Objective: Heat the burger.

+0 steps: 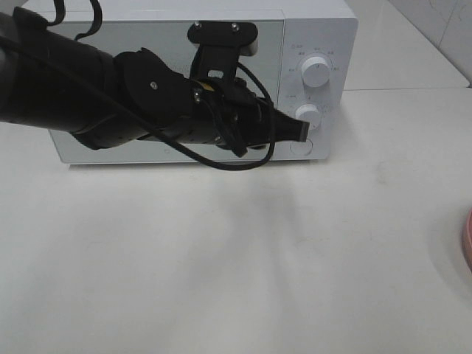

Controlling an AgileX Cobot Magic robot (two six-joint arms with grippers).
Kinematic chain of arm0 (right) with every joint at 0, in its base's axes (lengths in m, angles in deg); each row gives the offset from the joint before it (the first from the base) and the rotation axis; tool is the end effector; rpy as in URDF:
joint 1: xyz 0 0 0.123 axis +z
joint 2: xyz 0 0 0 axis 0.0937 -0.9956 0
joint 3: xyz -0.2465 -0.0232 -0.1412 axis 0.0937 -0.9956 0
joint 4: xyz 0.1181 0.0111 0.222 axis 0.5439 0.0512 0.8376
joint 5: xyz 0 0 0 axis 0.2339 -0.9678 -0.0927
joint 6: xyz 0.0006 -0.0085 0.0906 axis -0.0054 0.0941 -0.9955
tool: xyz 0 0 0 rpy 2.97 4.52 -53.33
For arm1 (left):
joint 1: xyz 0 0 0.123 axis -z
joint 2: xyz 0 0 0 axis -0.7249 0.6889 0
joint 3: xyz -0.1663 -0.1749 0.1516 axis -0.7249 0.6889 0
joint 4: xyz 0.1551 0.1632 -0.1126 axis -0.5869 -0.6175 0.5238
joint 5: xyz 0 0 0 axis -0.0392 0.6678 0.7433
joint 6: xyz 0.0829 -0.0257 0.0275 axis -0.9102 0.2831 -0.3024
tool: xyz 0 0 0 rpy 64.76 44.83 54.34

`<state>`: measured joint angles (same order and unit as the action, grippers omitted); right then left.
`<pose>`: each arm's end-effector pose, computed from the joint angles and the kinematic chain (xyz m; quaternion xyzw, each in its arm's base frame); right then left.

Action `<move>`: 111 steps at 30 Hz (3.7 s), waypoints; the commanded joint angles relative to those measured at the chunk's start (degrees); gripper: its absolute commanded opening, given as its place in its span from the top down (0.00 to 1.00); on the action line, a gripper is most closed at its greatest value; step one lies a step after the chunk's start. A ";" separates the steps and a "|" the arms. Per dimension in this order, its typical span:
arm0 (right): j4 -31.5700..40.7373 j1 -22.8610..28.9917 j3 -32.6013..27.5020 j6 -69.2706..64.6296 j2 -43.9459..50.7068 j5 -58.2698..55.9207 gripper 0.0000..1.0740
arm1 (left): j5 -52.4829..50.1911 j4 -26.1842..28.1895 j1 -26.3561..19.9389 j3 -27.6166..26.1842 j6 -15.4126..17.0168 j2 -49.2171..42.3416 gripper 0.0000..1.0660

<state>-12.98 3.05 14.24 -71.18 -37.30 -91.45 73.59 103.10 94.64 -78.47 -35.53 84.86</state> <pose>-0.0027 -0.0047 0.2816 -0.0306 0.8374 0.0321 0.5447 0.2809 -0.3062 0.1886 0.2350 0.8526 -0.2252 0.4089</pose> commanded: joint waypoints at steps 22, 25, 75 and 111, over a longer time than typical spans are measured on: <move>-0.17 -0.40 -0.06 -0.06 1.89 0.74 0.29 | 45.61 -22.35 -0.86 0.80 7.39 -13.75 0.06; -0.17 -0.40 -0.06 -0.06 1.89 0.74 0.29 | 50.99 -24.12 -4.93 0.80 13.75 -16.16 0.06; -0.17 -0.40 -0.06 -0.06 1.89 0.74 0.29 | 75.34 -37.70 -52.54 31.57 23.61 -81.70 0.06; -0.23 -0.40 -0.06 -0.06 1.55 0.74 0.29 | 66.29 -38.67 -52.43 36.73 25.78 -110.75 0.06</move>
<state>-12.98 3.05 14.24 -71.18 -37.30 -91.45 140.86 63.91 42.16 -41.74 -9.97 -24.58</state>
